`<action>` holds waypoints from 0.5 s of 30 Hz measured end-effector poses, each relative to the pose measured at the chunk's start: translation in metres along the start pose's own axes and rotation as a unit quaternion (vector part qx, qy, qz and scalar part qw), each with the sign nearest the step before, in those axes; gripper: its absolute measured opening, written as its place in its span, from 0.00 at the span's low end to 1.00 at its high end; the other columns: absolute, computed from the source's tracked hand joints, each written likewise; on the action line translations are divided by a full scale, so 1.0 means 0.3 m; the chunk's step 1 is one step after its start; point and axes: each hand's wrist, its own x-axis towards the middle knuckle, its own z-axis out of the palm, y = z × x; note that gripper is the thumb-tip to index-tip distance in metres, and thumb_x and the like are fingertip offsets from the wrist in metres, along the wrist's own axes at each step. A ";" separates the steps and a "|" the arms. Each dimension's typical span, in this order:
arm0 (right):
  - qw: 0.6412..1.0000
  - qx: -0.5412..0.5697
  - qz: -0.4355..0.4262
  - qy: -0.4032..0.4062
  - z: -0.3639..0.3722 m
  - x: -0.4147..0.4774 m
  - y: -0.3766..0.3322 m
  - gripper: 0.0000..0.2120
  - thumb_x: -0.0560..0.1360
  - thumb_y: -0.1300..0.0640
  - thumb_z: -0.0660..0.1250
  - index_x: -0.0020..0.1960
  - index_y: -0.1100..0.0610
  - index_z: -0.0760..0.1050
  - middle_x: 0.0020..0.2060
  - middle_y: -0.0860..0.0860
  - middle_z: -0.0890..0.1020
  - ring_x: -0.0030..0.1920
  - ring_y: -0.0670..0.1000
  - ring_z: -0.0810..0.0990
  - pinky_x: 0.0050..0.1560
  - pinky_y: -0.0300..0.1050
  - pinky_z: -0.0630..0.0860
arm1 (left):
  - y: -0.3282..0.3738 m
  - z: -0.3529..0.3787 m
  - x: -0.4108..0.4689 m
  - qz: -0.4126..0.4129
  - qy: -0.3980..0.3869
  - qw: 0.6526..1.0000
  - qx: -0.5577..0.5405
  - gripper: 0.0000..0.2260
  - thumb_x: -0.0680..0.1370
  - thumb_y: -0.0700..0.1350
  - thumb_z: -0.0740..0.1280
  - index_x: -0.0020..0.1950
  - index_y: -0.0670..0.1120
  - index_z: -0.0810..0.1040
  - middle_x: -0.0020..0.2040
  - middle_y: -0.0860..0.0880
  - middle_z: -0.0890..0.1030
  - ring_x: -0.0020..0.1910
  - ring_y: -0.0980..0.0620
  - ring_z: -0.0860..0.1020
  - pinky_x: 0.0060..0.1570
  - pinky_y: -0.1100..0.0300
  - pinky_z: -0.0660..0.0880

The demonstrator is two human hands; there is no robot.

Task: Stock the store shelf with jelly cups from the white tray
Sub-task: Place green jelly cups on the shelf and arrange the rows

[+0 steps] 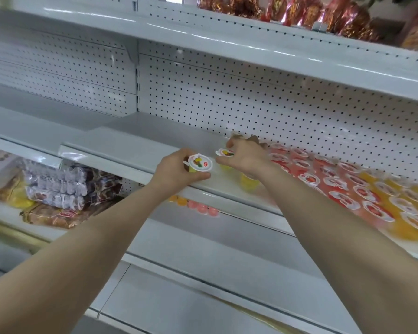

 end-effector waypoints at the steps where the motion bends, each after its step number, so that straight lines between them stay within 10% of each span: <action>1: 1.000 0.012 0.001 -0.001 -0.001 0.004 0.004 0.25 0.71 0.33 0.64 0.61 0.47 0.73 0.51 0.50 0.78 0.63 0.57 0.68 0.61 0.56 0.66 | 0.002 0.007 0.001 0.001 -0.001 1.000 -0.001 0.23 0.64 0.57 0.80 0.53 0.51 0.78 0.47 0.55 0.82 0.45 0.54 0.79 0.51 0.52 0.77; 15: 0.992 -0.035 -0.010 0.121 -0.036 -0.022 0.073 0.19 0.79 0.43 0.57 0.66 0.50 0.74 0.61 0.54 0.78 0.66 0.57 0.68 0.63 0.54 0.62 | 0.078 0.112 0.021 0.014 -0.004 1.000 0.024 0.22 0.65 0.57 0.79 0.53 0.50 0.78 0.46 0.55 0.81 0.44 0.55 0.79 0.46 0.60 0.75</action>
